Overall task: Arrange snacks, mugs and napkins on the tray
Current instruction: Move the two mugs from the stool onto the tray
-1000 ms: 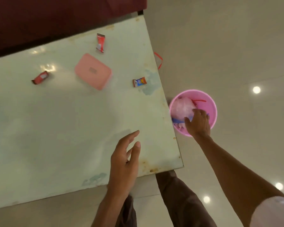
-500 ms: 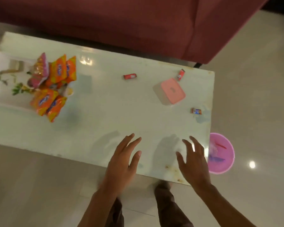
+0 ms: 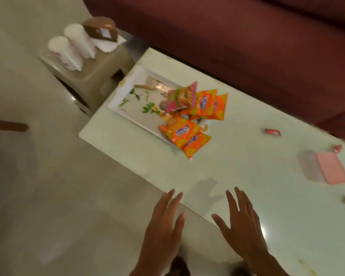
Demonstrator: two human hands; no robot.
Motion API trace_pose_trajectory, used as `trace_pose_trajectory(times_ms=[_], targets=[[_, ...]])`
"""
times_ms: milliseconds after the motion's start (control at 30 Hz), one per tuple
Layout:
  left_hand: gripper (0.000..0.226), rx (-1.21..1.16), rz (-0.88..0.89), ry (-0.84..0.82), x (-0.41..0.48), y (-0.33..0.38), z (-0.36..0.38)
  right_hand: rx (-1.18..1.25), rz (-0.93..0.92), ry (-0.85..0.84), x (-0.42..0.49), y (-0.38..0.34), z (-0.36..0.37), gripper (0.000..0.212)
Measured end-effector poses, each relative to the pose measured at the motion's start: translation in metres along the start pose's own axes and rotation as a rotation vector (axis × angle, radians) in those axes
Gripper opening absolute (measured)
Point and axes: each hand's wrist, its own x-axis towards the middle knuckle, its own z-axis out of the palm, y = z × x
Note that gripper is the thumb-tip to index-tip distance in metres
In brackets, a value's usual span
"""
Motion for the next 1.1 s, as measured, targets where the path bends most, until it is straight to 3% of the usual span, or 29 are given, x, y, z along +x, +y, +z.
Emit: trace_pose_trajectory(times_ms=[167,267,367,667,800,967,1100], targets=[[0.043,0.02,-0.071,0.096,0.014,-0.031,-0.062,0.008,-0.056,-0.052,0.032,-0.076,-0.009,0.08],[0.061,0.083,-0.096,0.198,0.027,-0.045,-0.096,0.03,-0.107,-0.065,0.054,-0.118,-0.014,0.079],[0.063,0.117,-0.116,0.238,0.043,-0.06,-0.127,0.05,-0.179,-0.026,0.075,-0.161,-0.02,0.076],[0.069,0.138,-0.177,0.179,0.088,-0.096,-0.227,0.122,-0.222,-0.085,0.146,-0.276,-0.032,0.072],[0.089,0.163,-0.198,0.2,0.115,-0.116,-0.277,0.165,-0.214,-0.102,0.185,-0.319,-0.031,0.069],[0.045,0.066,-0.201,0.255,0.174,-0.13,-0.348,0.254,-0.229,-0.013,0.235,-0.371,-0.045,0.062],[0.049,-0.005,-0.13,0.357,0.239,-0.135,-0.407,0.434,-0.211,0.053,0.284,-0.422,-0.065,0.054]])
